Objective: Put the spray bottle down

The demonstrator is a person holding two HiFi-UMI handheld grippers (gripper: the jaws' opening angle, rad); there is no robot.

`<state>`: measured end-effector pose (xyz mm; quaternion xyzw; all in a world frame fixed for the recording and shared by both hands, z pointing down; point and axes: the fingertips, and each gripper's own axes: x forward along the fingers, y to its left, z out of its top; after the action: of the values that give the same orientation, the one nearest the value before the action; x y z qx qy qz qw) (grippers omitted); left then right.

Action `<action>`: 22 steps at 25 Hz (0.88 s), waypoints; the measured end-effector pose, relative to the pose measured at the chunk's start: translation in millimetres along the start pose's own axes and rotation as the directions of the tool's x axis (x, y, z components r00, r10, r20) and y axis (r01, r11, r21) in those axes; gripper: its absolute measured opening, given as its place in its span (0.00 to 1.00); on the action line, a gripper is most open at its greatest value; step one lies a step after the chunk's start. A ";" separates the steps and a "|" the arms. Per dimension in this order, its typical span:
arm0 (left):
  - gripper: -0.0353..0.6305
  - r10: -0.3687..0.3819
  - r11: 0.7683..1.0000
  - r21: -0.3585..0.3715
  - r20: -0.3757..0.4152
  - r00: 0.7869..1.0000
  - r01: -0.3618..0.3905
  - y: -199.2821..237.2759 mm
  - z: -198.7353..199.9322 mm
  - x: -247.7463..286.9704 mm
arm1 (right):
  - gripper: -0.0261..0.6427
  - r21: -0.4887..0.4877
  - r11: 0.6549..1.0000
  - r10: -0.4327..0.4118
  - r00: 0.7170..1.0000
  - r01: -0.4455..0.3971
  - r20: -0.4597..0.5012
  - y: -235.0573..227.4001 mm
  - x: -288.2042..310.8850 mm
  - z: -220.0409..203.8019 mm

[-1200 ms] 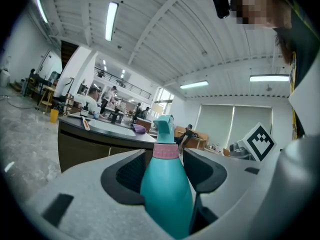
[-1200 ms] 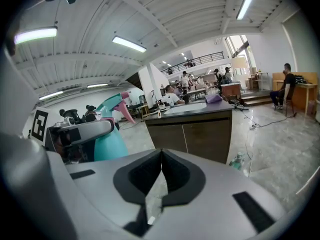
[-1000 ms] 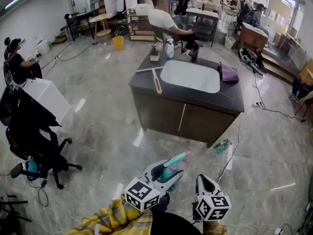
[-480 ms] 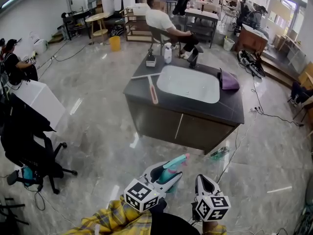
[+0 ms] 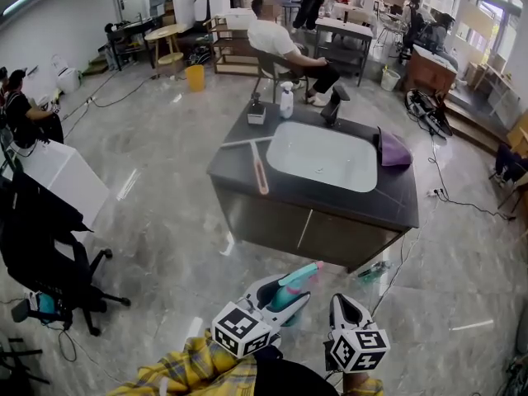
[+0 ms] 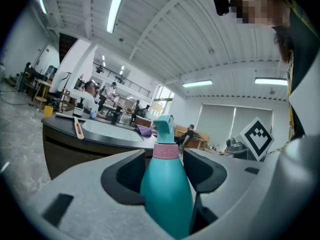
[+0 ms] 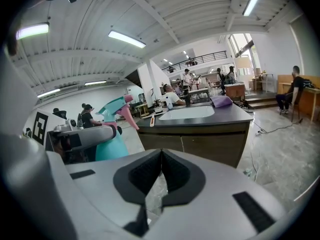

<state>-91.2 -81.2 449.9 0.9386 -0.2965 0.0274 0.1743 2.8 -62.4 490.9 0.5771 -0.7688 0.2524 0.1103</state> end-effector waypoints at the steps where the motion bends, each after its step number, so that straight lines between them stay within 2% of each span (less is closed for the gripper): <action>1: 0.40 -0.004 1.000 0.002 -0.001 1.000 0.004 4.3 1.7 3.5 | 0.05 -0.001 1.000 -0.004 1.000 0.004 0.000 -1.3 4.6 2.7; 7: 0.40 -0.029 1.000 0.011 -0.004 1.000 0.029 29.6 7.2 25.4 | 0.05 -0.024 0.999 -0.036 0.999 0.036 -0.020 -11.4 21.8 13.8; 16: 0.40 -0.068 0.998 -0.008 0.000 0.998 0.068 44.5 12.2 56.3 | 0.05 -0.046 0.995 -0.089 0.995 0.087 -0.045 -29.2 32.9 31.7; 22: 0.40 -0.083 0.996 0.015 0.026 0.996 0.083 45.2 26.4 78.8 | 0.05 -0.056 0.996 -0.075 0.997 0.074 -0.025 -41.9 49.8 48.4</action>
<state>-53.3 -167.8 451.4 0.9516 -0.2594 0.0098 0.1646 32.8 -137.3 483.7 0.5986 -0.7518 0.2348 0.1460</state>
